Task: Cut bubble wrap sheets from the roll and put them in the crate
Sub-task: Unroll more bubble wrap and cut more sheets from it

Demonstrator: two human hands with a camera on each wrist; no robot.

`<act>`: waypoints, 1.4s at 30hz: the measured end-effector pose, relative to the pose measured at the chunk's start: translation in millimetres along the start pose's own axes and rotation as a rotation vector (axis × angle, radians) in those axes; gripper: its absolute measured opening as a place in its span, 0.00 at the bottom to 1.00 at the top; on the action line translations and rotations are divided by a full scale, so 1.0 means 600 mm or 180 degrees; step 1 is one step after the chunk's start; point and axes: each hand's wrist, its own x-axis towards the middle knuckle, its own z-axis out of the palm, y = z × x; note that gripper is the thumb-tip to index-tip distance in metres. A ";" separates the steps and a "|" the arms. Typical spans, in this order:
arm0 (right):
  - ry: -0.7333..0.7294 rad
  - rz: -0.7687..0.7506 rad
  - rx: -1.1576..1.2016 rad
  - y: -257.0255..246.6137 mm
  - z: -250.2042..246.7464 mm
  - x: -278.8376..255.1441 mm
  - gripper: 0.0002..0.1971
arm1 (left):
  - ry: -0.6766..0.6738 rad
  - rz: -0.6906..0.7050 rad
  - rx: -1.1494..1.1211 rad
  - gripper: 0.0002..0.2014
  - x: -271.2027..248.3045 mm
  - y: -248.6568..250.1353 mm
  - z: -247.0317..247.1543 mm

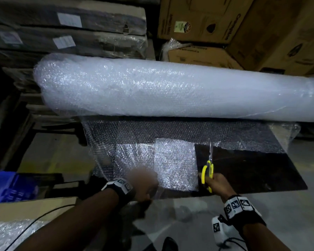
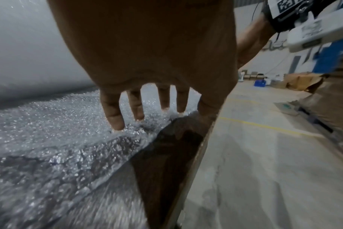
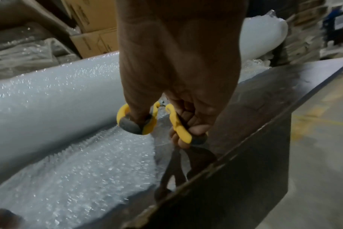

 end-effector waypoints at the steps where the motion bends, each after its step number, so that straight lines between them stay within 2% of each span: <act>1: -0.0010 0.0033 -0.0272 0.015 -0.016 0.003 0.22 | 0.0055 -0.0017 0.0004 0.27 -0.002 0.005 -0.006; 4: 0.0171 0.0138 -0.1080 0.037 -0.055 0.001 0.20 | 0.0233 0.0006 0.0118 0.22 -0.002 0.020 -0.010; 6: 0.0241 0.0112 -0.1305 0.048 -0.074 -0.001 0.20 | 0.0545 -0.0028 0.0234 0.17 0.011 0.035 -0.007; 9: 0.0346 0.0091 -0.1384 0.060 -0.089 0.011 0.19 | 0.0827 -0.0246 0.0220 0.18 0.038 0.072 -0.023; 13: 0.0270 -0.0016 -0.1622 0.087 -0.096 0.034 0.29 | 0.0434 -0.0717 -0.0198 0.23 0.083 0.118 -0.029; 17: 0.0253 -0.0313 -0.1818 0.096 -0.099 0.028 0.26 | -0.0035 -0.1181 -0.0407 0.33 0.109 0.152 -0.034; 21: 0.0175 -0.0576 -0.1827 0.103 -0.101 0.022 0.26 | -0.0156 -0.1432 -0.0424 0.36 0.119 0.171 -0.036; 25: 0.0216 -0.0739 -0.1971 0.104 -0.104 0.021 0.24 | -0.0290 -0.1507 -0.0447 0.37 0.124 0.176 -0.025; 29: 0.0343 -0.0946 -0.2453 0.088 -0.101 0.012 0.17 | -0.0342 -0.1496 -0.0584 0.36 0.122 0.177 -0.022; 32: 0.0371 -0.1267 -0.2338 0.057 -0.084 0.017 0.13 | -0.0186 -0.1488 -0.0595 0.36 0.122 0.172 -0.017; 36: 0.0110 -0.1558 -0.1798 0.019 -0.044 0.034 0.16 | -0.0101 -0.1548 -0.0641 0.36 0.130 0.148 -0.018; 39: 0.0092 -0.1518 -0.1522 -0.001 -0.012 0.046 0.16 | -0.0187 -0.1531 -0.0760 0.36 0.135 0.136 -0.018; 42: -0.0026 -0.1375 -0.1235 -0.008 0.021 0.063 0.23 | -0.0246 -0.1508 -0.0759 0.35 0.134 0.132 -0.012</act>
